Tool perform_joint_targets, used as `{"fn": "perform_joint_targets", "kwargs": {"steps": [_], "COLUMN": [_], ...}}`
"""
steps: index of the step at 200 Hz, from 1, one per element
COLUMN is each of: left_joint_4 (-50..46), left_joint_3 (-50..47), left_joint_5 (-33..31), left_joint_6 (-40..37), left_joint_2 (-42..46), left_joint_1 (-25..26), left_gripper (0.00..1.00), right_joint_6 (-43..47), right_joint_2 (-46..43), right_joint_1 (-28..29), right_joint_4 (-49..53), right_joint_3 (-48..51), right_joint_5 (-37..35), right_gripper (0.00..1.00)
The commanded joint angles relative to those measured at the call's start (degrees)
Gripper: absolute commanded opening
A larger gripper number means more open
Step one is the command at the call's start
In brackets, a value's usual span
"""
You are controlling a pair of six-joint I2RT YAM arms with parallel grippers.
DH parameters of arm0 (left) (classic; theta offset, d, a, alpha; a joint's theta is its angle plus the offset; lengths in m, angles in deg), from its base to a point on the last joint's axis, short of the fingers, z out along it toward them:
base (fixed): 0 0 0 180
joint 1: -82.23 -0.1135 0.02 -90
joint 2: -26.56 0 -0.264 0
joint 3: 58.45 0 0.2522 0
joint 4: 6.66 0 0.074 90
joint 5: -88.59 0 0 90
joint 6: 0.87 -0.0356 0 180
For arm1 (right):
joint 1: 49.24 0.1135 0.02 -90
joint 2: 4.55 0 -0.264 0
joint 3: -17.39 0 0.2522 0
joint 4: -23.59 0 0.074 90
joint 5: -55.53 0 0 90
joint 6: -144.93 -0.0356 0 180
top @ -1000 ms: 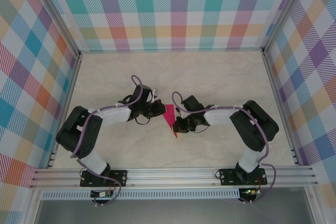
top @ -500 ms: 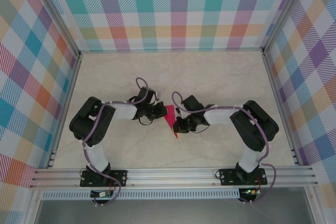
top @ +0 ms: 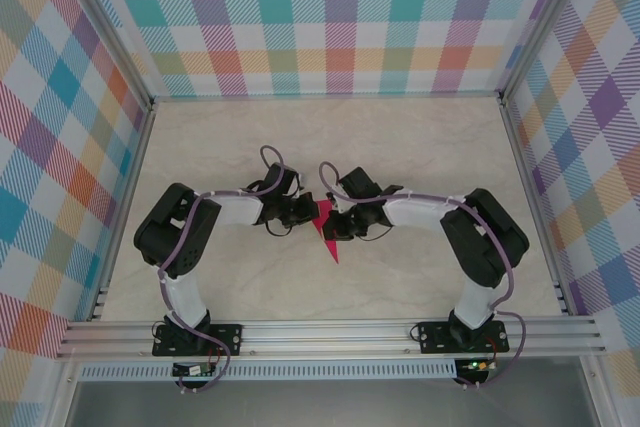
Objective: Fold a paper plane with a square sheet of paper (pick it up from the middle)
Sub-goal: Fold the wing for the fifth time at the center of the table.
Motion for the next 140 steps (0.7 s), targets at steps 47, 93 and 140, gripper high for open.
{"fn": "perform_joint_targets", "kwargs": {"steps": [47,93,140], "left_joint_4": [-9.3,-11.7,-12.0], "left_joint_3": [0.8,-0.2,-2.0], "left_joint_5": [-7.2,-9.8,-12.8], "left_joint_6": [-0.9,0.7,3.1], "left_joint_2": [-2.4,-2.3,-2.3], "left_joint_1": [0.0,0.0,0.0], "left_gripper": [0.0,0.0,0.0], "right_joint_6": [2.7,4.5,7.4], "right_joint_2": [6.4,2.2,-1.4], "right_joint_1": [0.5,0.7,2.9], "right_joint_4": [-0.1,2.6,8.4], "right_joint_3": [-1.5,5.9,8.1], "right_joint_5": [0.9,2.9,1.9], "right_gripper": [0.01,0.04,0.03]}}
